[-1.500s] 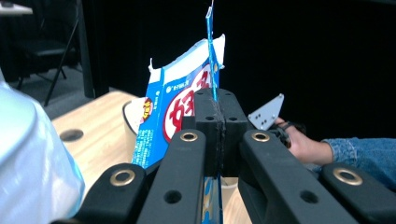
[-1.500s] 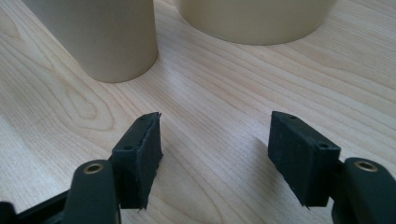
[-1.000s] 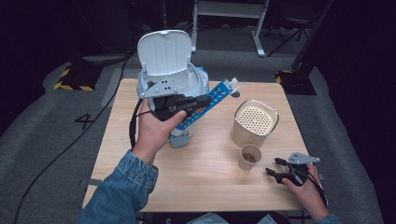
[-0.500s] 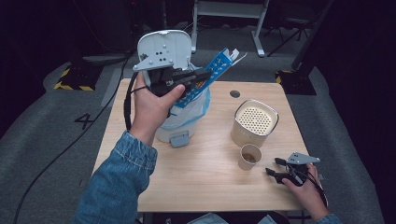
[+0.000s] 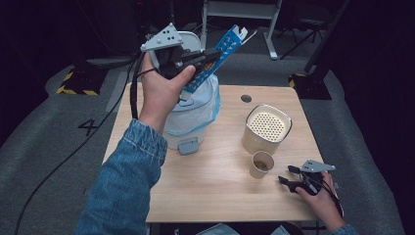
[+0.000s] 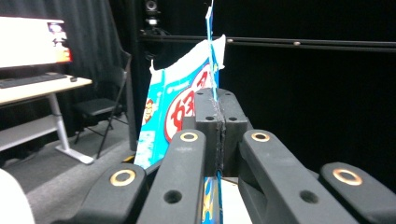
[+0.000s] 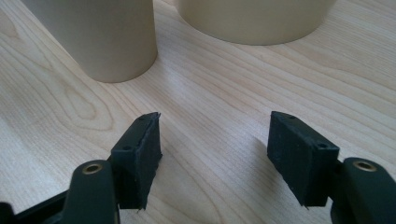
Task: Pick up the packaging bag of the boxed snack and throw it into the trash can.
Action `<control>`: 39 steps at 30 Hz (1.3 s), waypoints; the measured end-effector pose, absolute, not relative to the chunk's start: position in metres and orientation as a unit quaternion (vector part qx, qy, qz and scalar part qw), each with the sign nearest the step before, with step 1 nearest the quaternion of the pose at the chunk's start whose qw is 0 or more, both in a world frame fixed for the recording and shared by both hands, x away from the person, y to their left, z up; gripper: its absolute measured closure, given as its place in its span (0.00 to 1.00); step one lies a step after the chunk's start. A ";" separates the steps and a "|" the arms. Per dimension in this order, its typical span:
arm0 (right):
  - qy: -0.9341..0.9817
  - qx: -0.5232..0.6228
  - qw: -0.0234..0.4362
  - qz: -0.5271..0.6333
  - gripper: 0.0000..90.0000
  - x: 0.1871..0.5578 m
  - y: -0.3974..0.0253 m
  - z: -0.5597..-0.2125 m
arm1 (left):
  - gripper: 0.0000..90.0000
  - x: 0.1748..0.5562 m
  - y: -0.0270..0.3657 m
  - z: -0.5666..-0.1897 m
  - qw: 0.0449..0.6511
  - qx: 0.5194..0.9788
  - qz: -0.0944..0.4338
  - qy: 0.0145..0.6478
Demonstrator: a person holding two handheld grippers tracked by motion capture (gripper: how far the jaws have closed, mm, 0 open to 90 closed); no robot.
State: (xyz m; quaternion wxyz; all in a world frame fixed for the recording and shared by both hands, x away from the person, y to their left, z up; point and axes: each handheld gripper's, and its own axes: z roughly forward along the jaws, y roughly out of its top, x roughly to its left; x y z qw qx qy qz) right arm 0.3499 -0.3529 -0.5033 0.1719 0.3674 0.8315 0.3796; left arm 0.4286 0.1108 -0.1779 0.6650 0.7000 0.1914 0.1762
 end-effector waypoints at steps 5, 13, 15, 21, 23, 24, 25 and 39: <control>0.832 0.367 0.172 0.380 0.40 0.350 -0.353 -0.503 | 0.99 0.440 0.116 -0.176 0.663 0.694 0.194 0.205; 0.831 0.367 0.172 0.380 0.40 0.350 -0.353 -0.503 | 0.99 0.460 0.119 -0.178 0.665 0.689 0.196 0.212; 0.831 0.368 0.171 0.380 0.39 0.350 -0.353 -0.503 | 0.99 0.465 0.119 -0.179 0.665 0.687 0.201 0.214; 0.831 0.368 0.172 0.380 0.39 0.350 -0.353 -0.503 | 0.99 0.479 0.117 -0.186 0.661 0.686 0.210 0.220; 0.831 0.367 0.171 0.380 0.39 0.350 -0.353 -0.503 | 0.99 0.483 0.117 -0.189 0.663 0.683 0.210 0.222; 0.831 0.368 0.171 0.380 0.39 0.350 -0.353 -0.503 | 0.99 0.485 0.117 -0.190 0.665 0.682 0.208 0.222; 0.831 0.368 0.171 0.380 0.40 0.350 -0.353 -0.503 | 0.99 0.487 0.117 -0.192 0.666 0.682 0.206 0.222; 0.831 0.368 0.171 0.380 0.40 0.350 -0.353 -0.503 | 0.99 0.509 0.116 -0.211 0.663 0.684 0.193 0.235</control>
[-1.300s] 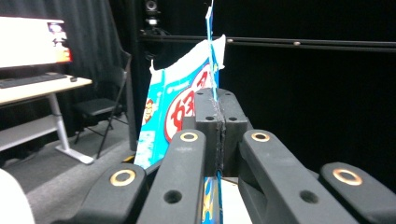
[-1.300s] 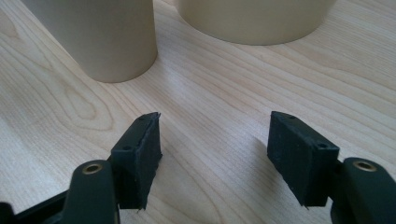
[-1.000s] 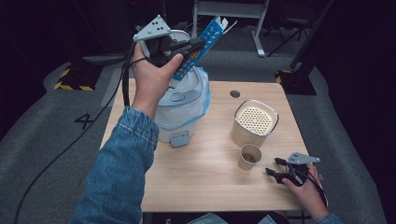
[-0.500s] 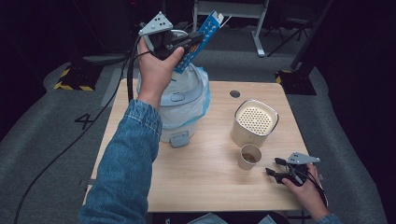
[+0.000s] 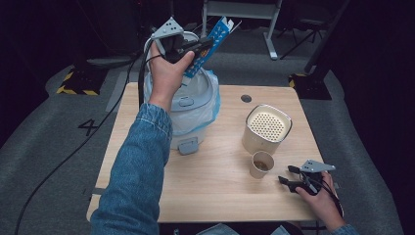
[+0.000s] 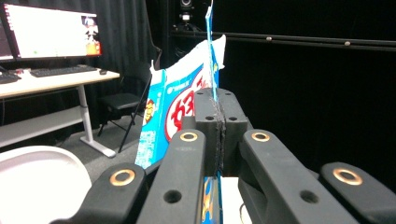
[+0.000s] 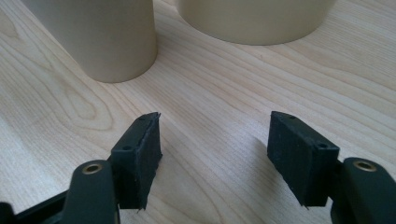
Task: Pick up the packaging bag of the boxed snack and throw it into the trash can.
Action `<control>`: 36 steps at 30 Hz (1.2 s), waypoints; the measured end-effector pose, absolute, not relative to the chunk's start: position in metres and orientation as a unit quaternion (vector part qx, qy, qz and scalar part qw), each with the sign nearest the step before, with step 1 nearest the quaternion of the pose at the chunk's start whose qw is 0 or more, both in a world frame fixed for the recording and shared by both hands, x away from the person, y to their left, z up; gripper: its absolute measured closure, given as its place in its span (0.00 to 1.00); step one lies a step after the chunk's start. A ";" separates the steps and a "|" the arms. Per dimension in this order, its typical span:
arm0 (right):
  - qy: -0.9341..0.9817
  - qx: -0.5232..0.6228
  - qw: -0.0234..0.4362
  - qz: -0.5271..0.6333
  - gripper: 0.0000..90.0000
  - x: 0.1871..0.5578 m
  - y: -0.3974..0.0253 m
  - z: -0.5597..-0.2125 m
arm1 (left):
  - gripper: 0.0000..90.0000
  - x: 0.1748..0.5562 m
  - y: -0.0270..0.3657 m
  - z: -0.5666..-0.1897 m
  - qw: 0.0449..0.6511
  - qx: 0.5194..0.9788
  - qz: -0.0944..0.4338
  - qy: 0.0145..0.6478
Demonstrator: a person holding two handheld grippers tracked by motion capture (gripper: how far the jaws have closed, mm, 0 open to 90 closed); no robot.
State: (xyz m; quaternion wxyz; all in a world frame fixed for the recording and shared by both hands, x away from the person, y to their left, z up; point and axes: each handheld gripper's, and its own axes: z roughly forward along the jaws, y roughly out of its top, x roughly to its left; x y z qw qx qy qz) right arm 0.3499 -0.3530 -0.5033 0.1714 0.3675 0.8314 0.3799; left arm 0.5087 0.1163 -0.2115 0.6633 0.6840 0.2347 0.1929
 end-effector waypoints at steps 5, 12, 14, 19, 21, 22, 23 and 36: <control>0.831 0.367 0.172 0.380 0.39 0.350 -0.353 -0.503 | 0.99 0.511 0.123 -0.217 0.661 0.684 0.193 0.241; 0.831 0.367 0.172 0.380 0.40 0.350 -0.353 -0.503 | 0.99 0.513 0.134 -0.224 0.661 0.680 0.192 0.252; 0.831 0.368 0.172 0.380 0.39 0.350 -0.353 -0.503 | 0.99 0.514 0.136 -0.226 0.660 0.680 0.193 0.255; 0.831 0.368 0.171 0.380 0.40 0.350 -0.353 -0.503 | 0.99 0.516 0.137 -0.231 0.651 0.686 0.193 0.263; 0.831 0.368 0.171 0.380 0.39 0.350 -0.353 -0.503 | 0.99 0.516 0.137 -0.232 0.648 0.687 0.193 0.266; 0.831 0.368 0.172 0.380 0.40 0.350 -0.353 -0.503 | 0.99 0.516 0.137 -0.232 0.647 0.687 0.194 0.267; 0.831 0.368 0.171 0.380 0.39 0.350 -0.353 -0.503 | 0.99 0.516 0.137 -0.232 0.644 0.690 0.195 0.267; 0.832 0.367 0.172 0.380 0.40 0.350 -0.353 -0.503 | 0.84 0.509 0.155 -0.239 0.594 0.714 0.206 0.307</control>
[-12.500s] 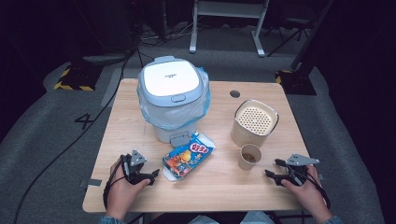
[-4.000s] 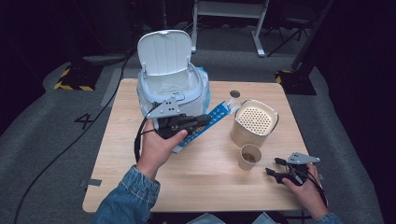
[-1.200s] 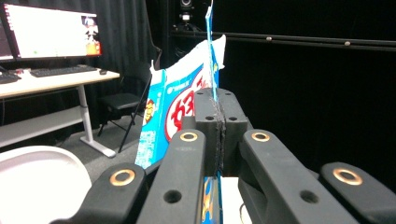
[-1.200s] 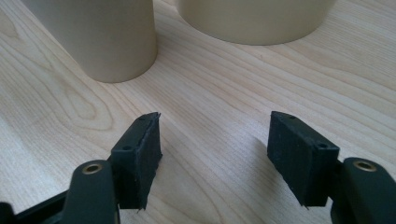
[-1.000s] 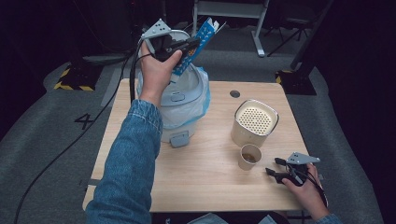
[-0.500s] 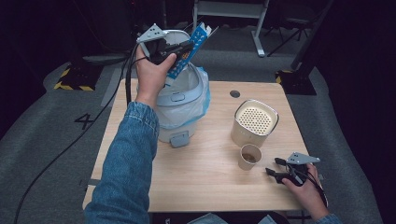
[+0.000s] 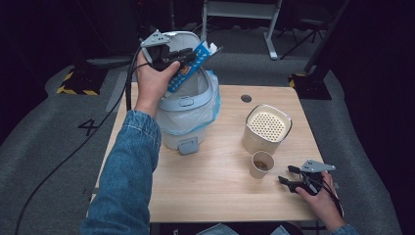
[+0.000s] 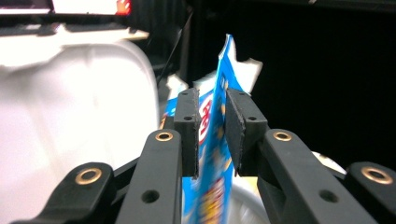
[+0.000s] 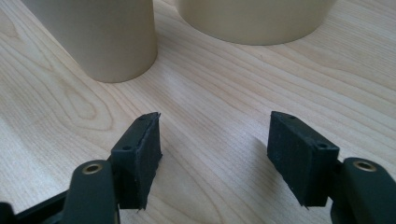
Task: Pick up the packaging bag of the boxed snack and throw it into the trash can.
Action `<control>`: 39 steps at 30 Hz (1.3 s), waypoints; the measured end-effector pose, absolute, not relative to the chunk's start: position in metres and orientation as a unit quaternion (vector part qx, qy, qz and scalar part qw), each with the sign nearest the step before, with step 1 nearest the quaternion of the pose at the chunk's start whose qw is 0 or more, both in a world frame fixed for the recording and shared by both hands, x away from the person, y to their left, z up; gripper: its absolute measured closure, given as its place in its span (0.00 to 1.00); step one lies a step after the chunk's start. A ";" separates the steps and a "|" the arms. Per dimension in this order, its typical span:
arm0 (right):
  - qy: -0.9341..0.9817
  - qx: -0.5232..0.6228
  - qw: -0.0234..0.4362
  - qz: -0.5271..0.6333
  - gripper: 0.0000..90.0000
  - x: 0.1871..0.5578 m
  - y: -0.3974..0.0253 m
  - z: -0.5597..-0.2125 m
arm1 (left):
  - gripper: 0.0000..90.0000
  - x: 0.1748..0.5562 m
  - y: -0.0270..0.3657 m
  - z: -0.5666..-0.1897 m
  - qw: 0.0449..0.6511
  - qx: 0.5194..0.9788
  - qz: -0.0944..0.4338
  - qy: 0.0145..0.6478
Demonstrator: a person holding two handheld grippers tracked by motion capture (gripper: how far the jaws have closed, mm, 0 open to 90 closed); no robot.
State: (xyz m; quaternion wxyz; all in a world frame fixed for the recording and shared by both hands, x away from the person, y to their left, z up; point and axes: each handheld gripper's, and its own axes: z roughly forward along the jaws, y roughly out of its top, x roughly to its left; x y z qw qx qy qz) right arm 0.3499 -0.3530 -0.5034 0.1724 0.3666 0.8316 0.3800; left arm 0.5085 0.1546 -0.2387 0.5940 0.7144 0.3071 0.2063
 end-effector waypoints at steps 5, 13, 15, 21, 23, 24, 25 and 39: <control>0.831 0.367 0.173 0.380 0.39 0.350 -0.353 -0.503 | 0.74 0.501 0.170 -0.242 0.578 0.715 0.209 0.333; 0.832 0.366 0.172 0.379 0.39 0.350 -0.353 -0.503 | 0.58 0.487 0.184 -0.243 0.573 0.711 0.228 0.338; 0.832 0.366 0.172 0.379 0.39 0.350 -0.353 -0.503 | 0.58 0.486 0.183 -0.245 0.559 0.728 0.223 0.328; 0.832 0.366 0.172 0.379 0.40 0.350 -0.353 -0.503 | 0.53 0.478 0.166 -0.253 0.542 0.759 0.200 0.300; 0.832 0.366 0.172 0.379 0.39 0.350 -0.353 -0.503 | 0.53 0.474 0.164 -0.256 0.538 0.762 0.195 0.304; 0.832 0.366 0.172 0.379 0.39 0.350 -0.353 -0.503 | 0.53 0.472 0.164 -0.257 0.534 0.763 0.199 0.305; 0.832 0.366 0.172 0.379 0.40 0.350 -0.353 -0.503 | 0.53 0.469 0.165 -0.257 0.539 0.759 0.198 0.306; 0.833 0.366 0.170 0.379 0.39 0.350 -0.353 -0.503 | 0.50 0.413 0.195 -0.266 0.532 0.772 0.184 0.295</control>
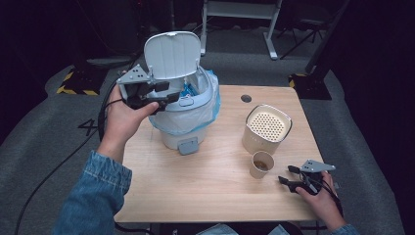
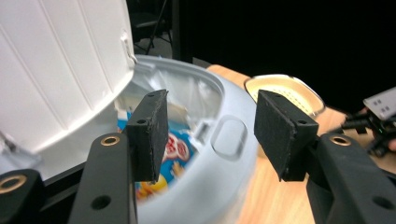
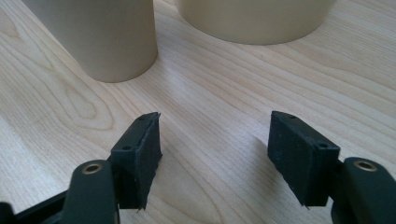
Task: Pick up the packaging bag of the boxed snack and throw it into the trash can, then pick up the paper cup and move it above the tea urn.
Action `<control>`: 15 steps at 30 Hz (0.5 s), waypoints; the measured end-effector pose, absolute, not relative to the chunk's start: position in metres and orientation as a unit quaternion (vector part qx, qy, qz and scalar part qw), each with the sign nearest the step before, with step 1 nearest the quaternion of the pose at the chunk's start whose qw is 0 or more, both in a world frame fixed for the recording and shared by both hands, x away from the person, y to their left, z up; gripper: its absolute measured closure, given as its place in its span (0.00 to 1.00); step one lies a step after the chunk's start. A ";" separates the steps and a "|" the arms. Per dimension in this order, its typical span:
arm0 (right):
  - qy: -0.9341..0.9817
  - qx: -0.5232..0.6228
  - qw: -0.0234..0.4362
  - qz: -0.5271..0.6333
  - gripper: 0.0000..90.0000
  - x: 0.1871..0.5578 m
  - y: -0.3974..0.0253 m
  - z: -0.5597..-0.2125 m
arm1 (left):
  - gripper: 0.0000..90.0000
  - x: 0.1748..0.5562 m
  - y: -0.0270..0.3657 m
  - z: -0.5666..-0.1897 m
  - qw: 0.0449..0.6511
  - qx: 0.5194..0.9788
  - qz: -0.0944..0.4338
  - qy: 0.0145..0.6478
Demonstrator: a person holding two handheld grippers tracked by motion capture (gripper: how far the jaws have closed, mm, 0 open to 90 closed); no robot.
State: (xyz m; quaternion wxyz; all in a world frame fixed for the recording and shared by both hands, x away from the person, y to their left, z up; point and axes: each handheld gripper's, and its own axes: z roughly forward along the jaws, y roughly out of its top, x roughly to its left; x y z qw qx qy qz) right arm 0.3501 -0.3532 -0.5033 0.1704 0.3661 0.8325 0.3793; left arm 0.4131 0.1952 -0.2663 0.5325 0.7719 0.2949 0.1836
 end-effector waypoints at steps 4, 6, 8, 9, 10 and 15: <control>0.833 0.364 0.170 0.379 0.39 0.350 -0.353 -0.503 | 0.49 0.395 0.201 -0.273 0.527 0.780 0.177 0.288; 0.836 0.360 0.170 0.379 0.37 0.350 -0.354 -0.503 | 0.49 0.387 0.203 -0.276 0.523 0.785 0.176 0.281; 0.839 0.353 0.174 0.377 0.36 0.350 -0.353 -0.503 | 0.49 0.377 0.206 -0.281 0.527 0.785 0.171 0.276; 0.842 0.348 0.173 0.374 0.36 0.350 -0.353 -0.502 | 0.49 0.374 0.207 -0.284 0.529 0.786 0.169 0.272; 0.845 0.344 0.171 0.373 0.36 0.350 -0.353 -0.501 | 0.49 0.370 0.208 -0.287 0.531 0.786 0.164 0.271; 0.851 0.332 0.154 0.376 0.36 0.347 -0.352 -0.494 | 0.49 0.356 0.213 -0.306 0.528 0.790 0.151 0.272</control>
